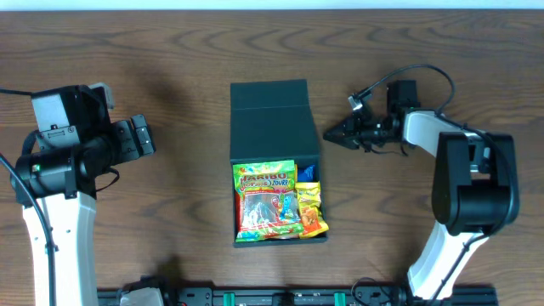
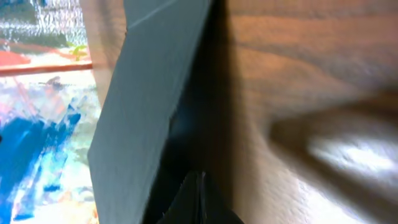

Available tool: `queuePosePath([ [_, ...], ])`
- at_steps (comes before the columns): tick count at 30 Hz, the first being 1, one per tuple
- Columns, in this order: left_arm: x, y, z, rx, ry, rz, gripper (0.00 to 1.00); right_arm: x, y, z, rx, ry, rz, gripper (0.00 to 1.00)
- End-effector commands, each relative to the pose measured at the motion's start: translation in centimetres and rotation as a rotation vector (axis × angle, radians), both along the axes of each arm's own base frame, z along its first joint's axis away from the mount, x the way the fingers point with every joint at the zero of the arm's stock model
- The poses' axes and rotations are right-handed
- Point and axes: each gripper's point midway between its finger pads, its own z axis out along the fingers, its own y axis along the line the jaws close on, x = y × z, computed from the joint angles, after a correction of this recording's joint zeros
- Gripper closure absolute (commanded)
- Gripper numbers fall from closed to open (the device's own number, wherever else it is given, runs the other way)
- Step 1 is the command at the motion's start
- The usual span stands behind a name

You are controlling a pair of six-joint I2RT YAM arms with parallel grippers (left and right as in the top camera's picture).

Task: Pack container
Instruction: 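Move the right gripper to the upright lid's top edge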

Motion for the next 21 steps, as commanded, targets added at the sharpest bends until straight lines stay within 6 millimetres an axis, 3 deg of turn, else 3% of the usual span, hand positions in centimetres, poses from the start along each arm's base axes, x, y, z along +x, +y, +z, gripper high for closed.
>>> queuePosePath([
  [1,-0.1,0.0,0.4,0.006,-0.011,-0.008,0.05,0.1,1.3,-0.5,-0.007,0.066,-0.035,0.98],
  [15,-0.1,0.0,0.4,0.006,-0.011,-0.008,0.05,-0.2,4.6,-0.8,-0.037,0.073,-0.009,0.98],
  [21,-0.1,0.0,0.4,0.006,-0.011,-0.008,0.05,-0.1,5.1,-0.7,-0.036,0.055,0.0,0.99],
])
